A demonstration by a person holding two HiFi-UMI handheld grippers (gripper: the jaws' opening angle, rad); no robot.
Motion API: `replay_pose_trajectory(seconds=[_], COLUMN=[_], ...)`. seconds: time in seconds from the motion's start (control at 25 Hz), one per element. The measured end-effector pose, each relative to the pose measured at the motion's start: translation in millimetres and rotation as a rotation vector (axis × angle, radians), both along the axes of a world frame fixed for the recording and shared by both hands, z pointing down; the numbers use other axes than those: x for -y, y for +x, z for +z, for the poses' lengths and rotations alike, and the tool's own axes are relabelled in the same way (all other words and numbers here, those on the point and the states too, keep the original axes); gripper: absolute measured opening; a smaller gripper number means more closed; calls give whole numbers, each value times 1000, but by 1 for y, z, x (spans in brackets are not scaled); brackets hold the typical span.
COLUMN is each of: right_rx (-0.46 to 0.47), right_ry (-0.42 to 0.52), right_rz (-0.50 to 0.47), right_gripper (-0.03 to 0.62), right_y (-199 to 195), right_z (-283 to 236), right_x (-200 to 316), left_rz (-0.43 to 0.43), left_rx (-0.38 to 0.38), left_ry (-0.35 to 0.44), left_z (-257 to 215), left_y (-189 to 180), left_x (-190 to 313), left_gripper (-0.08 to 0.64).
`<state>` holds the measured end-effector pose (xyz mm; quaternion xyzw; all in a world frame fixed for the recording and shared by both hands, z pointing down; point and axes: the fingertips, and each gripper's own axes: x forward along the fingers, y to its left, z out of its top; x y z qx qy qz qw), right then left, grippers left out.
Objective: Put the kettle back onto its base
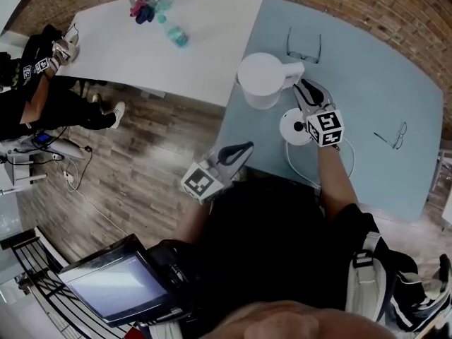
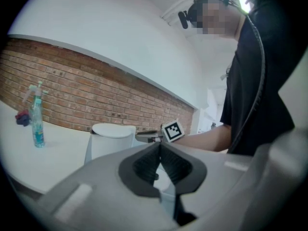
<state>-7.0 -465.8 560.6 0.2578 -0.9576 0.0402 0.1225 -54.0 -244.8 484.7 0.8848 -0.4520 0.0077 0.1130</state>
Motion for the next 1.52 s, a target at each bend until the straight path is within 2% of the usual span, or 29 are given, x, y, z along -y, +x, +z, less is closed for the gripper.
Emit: replay_pose_trajectory(seconds=[0.28, 0.48, 0.68, 0.8, 0.88, 1.08, 1.52], right_rx=[-57, -59, -73, -65, -58, -14, 3], right_ry=[24, 29, 73, 61, 61, 59, 67], right_rz=[64, 77, 110, 120, 120, 117, 165], right_gripper=[196, 199, 199, 180, 160, 33, 23], right_y=[-1, -15, -30, -38, -44, -59, -55], right_z=[24, 34, 38, 40, 39, 33, 30], right_x=[36, 52, 70, 78, 81, 81, 85], left_rz=[-37, -71, -114, -144, -160, -188, -185], left_rx=[5, 18, 35, 43, 26, 34, 44], left_ry=[-48, -67, -76, -54, -86, -107, -113], left_z=[2, 4, 7, 9, 6, 6, 6], left_y=[-1, -5, -11, -22, -26, -34, -36], left_x=[-7, -15, -25, -30, -32, -41, -44], left_gripper=[2, 2, 2, 2, 2, 2, 2])
